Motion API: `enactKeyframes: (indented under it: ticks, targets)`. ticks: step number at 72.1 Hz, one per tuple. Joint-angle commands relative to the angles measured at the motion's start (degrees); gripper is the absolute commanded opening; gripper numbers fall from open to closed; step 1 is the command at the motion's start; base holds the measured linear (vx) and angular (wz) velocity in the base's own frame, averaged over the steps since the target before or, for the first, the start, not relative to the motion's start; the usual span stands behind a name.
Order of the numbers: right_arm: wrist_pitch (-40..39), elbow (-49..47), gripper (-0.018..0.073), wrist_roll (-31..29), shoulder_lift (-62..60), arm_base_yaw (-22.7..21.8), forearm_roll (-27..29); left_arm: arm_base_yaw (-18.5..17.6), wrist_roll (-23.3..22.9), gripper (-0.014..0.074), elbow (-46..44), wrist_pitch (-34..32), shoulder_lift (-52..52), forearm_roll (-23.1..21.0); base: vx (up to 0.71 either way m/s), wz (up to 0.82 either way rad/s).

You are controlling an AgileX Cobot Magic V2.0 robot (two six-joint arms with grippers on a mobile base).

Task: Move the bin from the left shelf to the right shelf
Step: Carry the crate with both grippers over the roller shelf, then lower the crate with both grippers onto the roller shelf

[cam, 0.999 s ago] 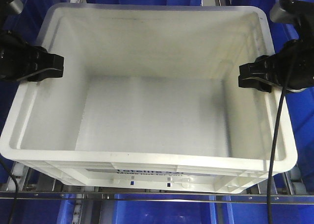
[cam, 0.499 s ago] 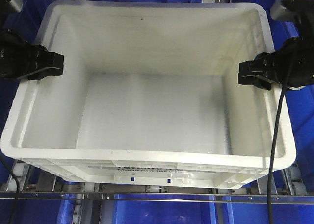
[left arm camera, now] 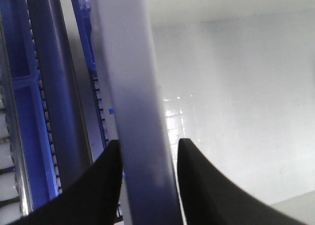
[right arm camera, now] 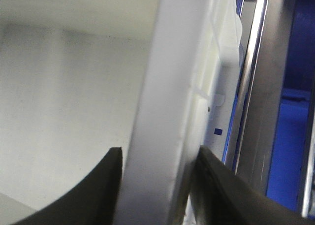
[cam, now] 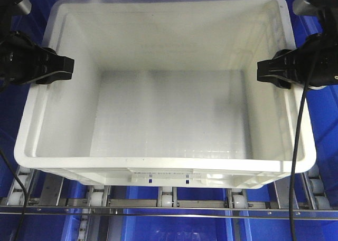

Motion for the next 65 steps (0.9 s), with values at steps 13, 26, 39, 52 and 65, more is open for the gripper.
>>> enactKeyframes:
  ticks: [13,26,39,52,65]
  targets:
    - [-11.34,-2.52,-0.0005,-2.51,-1.96,-0.2,0.3,-0.43,2.39,0.0002,-1.97,-4.38,0.17,-2.86,0.0,0.0]
    - [-11.33,-2.52,-0.0005,-2.54,-1.35,-0.2,0.3,-0.43,2.43,0.0002,-1.97,-4.93,0.68,-2.8,0.0,0.0]
    - [-11.32,-2.52,-0.0005,-2.99,1.83,-0.2,0.3,-0.43,2.43,0.0002,-1.97,-5.53,1.16,-2.85,0.0,0.0]
    - [-11.31,-2.52,-0.0005,-4.34,4.67,-0.2,0.3,-0.43,2.43,0.0002,-1.97,-5.66,2.59,-2.85,0.0,0.0]
    - [-11.24,-2.52,-0.0005,-4.47,6.27,-0.2,0.3,-0.43,2.49,0.0002,-1.97,-6.4,3.73,-2.73,0.0,0.0]
